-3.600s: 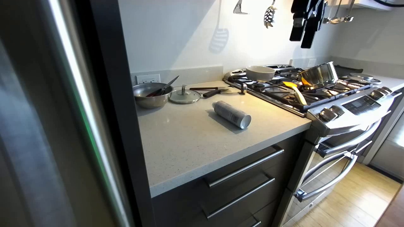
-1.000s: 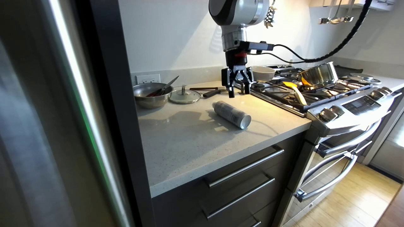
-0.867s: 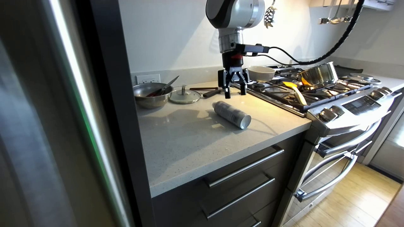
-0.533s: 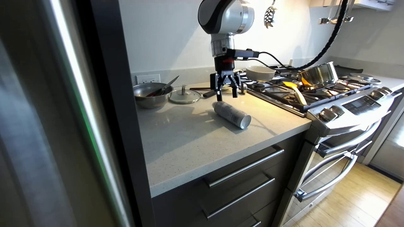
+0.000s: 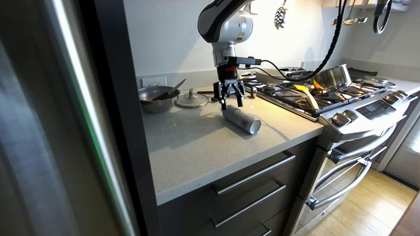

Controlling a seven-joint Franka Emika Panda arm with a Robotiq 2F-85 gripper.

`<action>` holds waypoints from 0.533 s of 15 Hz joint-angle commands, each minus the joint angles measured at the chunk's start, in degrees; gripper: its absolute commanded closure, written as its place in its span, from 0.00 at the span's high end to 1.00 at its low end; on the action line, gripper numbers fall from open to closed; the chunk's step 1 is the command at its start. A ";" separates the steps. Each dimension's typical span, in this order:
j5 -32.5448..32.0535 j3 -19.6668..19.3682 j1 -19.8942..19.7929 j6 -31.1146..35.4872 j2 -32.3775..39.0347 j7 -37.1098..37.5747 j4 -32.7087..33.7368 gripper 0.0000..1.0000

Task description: Pick up the fallen whipped cream container and place it the right way up on the kitchen counter

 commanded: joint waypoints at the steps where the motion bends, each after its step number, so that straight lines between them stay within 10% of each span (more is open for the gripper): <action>1: -1.35 0.38 0.21 -5.98 5.36 -0.39 7.91 0.85; 4: -1.85 0.17 0.50 -8.22 7.45 -0.51 10.79 0.70; 8: -2.70 -0.01 0.68 -9.72 9.17 -0.68 12.95 0.99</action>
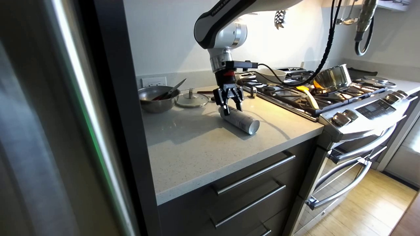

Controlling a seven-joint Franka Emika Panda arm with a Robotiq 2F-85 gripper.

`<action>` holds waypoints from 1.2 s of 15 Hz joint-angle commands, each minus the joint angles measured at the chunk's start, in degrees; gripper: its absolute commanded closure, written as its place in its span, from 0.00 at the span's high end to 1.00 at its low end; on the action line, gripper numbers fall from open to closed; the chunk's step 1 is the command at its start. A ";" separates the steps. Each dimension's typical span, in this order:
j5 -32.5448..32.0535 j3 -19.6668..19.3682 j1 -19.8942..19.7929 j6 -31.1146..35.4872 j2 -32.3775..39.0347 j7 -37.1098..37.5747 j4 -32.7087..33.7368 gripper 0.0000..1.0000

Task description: Pick up the fallen whipped cream container and place it the right way up on the kitchen counter

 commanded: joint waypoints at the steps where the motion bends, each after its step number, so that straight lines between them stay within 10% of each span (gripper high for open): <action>1: -1.79 -0.03 0.15 -2.58 3.18 -0.57 4.55 1.00; 7: -2.24 0.00 0.35 1.25 3.77 -0.28 6.33 0.91; 12: -2.38 -0.74 1.05 1.94 4.28 -0.42 7.12 0.41; 13: -2.45 -0.82 1.13 1.89 4.32 -0.39 7.21 0.88; 18: -2.22 -0.76 1.03 1.80 5.24 -0.77 7.08 1.00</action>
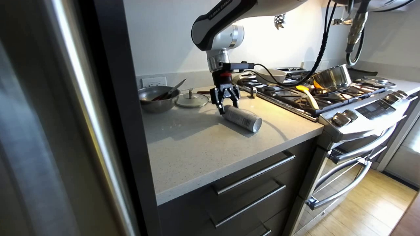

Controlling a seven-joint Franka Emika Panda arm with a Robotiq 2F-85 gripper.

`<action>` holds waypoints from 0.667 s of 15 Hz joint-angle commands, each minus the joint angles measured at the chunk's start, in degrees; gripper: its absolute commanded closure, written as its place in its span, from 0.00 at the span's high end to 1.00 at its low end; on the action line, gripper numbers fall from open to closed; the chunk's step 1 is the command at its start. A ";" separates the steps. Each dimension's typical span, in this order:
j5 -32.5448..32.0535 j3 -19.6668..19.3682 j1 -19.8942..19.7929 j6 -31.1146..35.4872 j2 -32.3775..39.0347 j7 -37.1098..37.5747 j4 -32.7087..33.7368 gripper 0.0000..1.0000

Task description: Pick up the fallen whipped cream container and place it the right way up on the kitchen counter

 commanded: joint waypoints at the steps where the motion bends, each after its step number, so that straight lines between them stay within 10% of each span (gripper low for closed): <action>1: -0.93 -0.40 0.33 0.21 2.21 -0.70 1.94 1.00; 2: -0.78 -0.36 0.26 0.35 2.25 -0.56 1.93 0.75; 7: -1.08 -0.60 0.39 1.05 1.55 -0.36 1.35 0.42; 10: -1.45 -0.90 0.66 2.40 -0.12 -0.02 -0.30 0.38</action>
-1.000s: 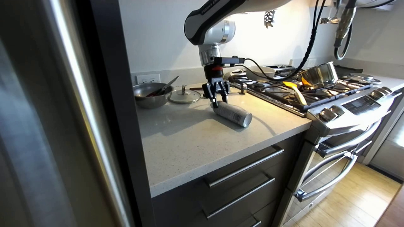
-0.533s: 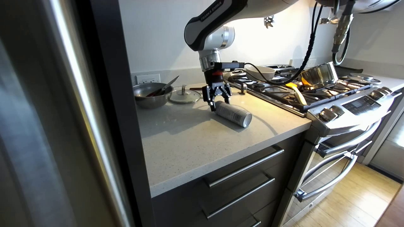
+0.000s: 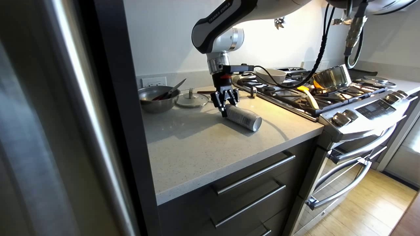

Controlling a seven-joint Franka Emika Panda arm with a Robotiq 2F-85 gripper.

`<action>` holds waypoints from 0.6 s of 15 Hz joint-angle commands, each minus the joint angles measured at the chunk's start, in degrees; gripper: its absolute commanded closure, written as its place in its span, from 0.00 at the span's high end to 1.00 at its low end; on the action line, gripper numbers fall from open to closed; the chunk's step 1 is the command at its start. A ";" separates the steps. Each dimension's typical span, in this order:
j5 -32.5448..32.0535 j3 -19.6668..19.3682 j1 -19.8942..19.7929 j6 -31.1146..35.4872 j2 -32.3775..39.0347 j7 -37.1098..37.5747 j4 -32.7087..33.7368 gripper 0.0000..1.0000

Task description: Pick up the fallen whipped cream container and place it the right way up on the kitchen counter

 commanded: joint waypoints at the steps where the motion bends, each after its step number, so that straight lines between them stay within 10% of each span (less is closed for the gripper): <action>1: -1.30 -0.82 0.61 2.77 -1.92 0.21 -1.81 0.38; 9: 0.71 0.37 -0.39 24.71 -14.72 3.55 -18.75 0.38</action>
